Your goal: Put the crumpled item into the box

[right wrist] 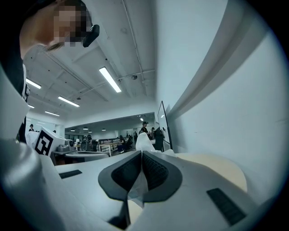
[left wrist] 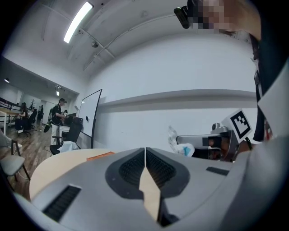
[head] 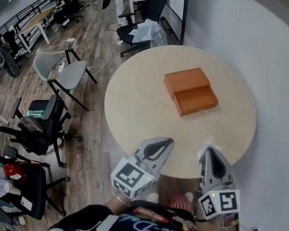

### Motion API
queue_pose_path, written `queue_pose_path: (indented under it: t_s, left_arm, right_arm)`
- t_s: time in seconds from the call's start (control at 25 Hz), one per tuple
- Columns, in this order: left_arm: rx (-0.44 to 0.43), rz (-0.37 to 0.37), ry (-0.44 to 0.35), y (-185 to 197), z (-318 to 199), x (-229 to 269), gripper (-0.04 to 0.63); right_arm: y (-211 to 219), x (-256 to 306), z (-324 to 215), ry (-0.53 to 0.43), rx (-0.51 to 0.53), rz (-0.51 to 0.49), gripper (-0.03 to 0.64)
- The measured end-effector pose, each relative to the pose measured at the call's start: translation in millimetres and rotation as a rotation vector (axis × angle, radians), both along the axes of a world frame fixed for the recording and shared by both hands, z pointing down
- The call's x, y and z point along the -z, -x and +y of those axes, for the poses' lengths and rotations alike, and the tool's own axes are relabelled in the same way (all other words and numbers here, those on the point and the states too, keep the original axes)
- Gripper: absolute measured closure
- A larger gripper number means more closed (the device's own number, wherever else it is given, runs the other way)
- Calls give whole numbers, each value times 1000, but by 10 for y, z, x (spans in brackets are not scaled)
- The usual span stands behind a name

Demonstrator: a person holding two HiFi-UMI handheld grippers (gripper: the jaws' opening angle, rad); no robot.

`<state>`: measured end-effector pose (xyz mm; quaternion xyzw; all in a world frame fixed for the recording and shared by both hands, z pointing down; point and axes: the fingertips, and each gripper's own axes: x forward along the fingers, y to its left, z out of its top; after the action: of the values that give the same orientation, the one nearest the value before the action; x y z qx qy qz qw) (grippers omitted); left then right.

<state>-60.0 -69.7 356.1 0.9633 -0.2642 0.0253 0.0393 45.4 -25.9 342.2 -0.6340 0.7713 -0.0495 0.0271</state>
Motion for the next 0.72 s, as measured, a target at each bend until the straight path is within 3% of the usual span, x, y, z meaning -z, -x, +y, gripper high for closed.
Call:
queue_pose_path:
  t_s: [0.28,0.72]
  left_arm:
    - [108,-8,-2,-114,-209,88,603]
    - [264,-41,-14,-626,-542,143,603]
  right_arm:
    - [-181,17,-337,-2,101,-3,614]
    - [-719,29,-922,3,277,-20,614]
